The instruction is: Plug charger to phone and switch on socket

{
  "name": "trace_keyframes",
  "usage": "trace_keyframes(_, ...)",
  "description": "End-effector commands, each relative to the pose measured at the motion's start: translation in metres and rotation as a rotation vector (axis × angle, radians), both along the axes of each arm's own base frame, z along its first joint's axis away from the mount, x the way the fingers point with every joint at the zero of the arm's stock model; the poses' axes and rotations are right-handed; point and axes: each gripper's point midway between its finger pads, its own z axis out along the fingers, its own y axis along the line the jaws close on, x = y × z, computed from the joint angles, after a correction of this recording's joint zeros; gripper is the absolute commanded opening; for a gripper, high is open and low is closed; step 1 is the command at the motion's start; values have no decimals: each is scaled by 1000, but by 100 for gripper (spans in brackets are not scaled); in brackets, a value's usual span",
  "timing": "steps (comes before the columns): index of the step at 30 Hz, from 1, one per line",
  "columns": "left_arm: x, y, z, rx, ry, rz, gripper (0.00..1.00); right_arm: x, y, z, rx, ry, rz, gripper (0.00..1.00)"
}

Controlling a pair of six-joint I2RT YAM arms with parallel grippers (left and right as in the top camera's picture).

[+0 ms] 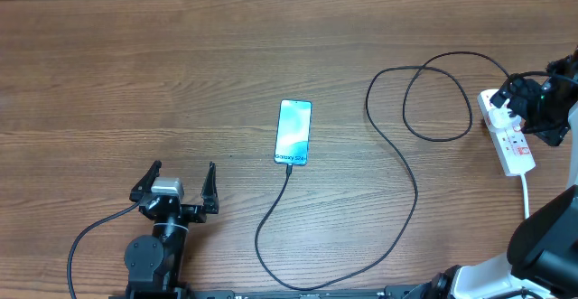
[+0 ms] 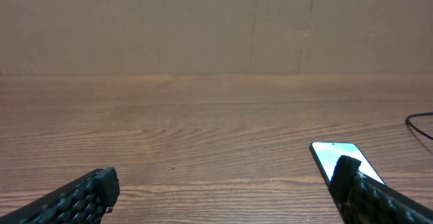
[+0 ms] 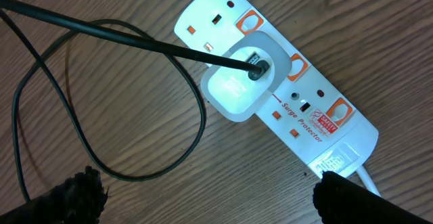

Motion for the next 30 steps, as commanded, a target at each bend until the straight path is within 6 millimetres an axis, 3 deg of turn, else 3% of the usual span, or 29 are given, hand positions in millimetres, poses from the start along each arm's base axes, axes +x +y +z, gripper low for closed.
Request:
trace_keyframes(1,0,2,0,19,-8,7,100,1,0,4,-12,-10,2,100)
trace_keyframes(7,0,2,0,19,-8,7,100,5,16,34,-50,-85,44,100)
trace_keyframes(13,0,2,1,19,-8,7,100,9,48,67,-84,-170,126,100)
trace_keyframes(20,0,2,0,19,-8,7,100,15,85,81,-89,-209,223,100)
trace_keyframes(30,0,2,1,19,-8,7,100,21,131,82,-78,-219,347,100)
